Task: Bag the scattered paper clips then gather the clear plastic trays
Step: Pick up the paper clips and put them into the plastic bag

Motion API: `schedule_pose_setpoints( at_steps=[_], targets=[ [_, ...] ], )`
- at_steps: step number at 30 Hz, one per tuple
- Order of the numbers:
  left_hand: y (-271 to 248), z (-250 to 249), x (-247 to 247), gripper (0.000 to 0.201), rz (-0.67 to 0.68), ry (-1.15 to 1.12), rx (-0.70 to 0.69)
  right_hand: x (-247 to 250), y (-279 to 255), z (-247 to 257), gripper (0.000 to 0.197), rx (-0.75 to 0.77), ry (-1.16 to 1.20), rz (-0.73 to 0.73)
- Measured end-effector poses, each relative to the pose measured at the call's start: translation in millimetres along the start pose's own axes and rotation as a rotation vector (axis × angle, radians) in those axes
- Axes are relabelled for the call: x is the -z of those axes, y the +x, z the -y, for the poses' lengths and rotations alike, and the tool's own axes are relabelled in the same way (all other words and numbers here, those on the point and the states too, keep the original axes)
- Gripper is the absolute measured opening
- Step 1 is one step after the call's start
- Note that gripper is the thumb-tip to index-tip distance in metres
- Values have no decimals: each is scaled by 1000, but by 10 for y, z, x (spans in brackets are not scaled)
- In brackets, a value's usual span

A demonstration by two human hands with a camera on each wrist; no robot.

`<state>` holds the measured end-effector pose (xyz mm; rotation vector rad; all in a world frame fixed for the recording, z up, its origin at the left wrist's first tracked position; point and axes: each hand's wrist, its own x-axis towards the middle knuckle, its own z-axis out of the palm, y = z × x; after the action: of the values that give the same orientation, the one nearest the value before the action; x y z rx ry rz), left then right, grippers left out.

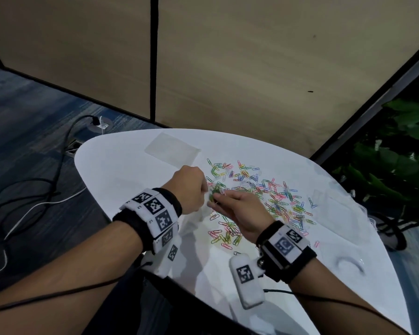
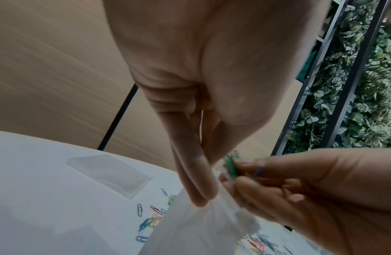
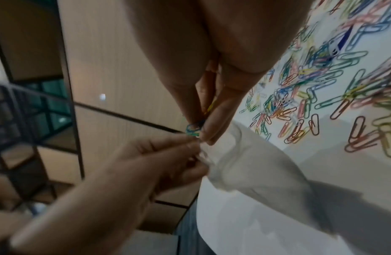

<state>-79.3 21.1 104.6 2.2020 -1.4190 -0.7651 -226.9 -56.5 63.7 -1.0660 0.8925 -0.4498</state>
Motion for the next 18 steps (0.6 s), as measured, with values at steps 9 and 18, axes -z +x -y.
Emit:
schedule_pose_setpoints(
  at_steps=[9, 18],
  targets=[
    [-2, -34, -99, 23, -13, -76, -77, -127, 130, -143, 18, 149, -538, -67],
    [26, 43, -74, 25, -25, -73, -65, -121, 214, -131, 15, 363, -922, -118]
  ],
)
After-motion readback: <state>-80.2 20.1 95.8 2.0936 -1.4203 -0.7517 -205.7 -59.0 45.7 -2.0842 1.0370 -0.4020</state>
